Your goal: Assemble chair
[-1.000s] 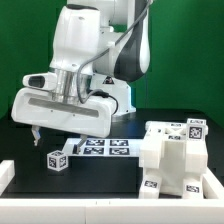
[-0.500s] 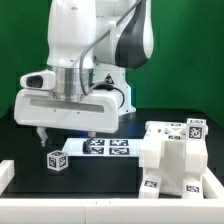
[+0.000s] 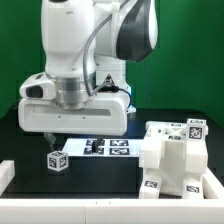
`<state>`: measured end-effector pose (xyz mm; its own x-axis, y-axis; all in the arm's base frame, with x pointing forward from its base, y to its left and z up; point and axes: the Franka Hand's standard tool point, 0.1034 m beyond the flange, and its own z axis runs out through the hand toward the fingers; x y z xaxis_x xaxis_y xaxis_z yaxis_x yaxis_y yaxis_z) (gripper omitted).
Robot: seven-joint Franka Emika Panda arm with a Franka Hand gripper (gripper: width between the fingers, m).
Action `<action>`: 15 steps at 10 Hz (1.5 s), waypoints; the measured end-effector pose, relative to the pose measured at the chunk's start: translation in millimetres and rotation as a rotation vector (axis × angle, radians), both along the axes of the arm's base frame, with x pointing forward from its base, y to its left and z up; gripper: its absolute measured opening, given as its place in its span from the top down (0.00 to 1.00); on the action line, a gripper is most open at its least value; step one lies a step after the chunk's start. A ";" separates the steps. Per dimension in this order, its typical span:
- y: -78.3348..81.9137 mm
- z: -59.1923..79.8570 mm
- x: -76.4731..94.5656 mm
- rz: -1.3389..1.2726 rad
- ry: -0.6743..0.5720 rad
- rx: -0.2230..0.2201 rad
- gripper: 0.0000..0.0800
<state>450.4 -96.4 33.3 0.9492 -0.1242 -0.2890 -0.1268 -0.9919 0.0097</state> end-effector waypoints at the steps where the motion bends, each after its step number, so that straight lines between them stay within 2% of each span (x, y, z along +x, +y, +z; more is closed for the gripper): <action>1: -2.0 -3.0 -3.1 -0.023 0.089 0.025 0.19; 5: -8.1 -8.2 3.2 -0.013 0.326 0.059 0.19; 7: -16.4 -18.7 -6.7 -0.031 0.428 0.072 0.19; 10: -25.0 -26.6 -21.8 -0.052 0.447 0.077 0.19; 12: -23.6 -26.8 -29.6 -0.077 0.474 0.073 0.19; 13: -24.1 -25.8 -29.7 -0.077 0.477 0.075 0.19; 15: -37.2 -23.5 -28.9 -0.093 0.475 0.083 0.19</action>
Offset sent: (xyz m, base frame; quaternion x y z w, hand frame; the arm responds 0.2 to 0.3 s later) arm 0.0126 -0.0072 0.0044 -0.0071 -0.1945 -0.0047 0.9809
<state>421.5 -133.6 9.8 0.6961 -0.1605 -0.6998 -0.2162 -0.9763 0.0089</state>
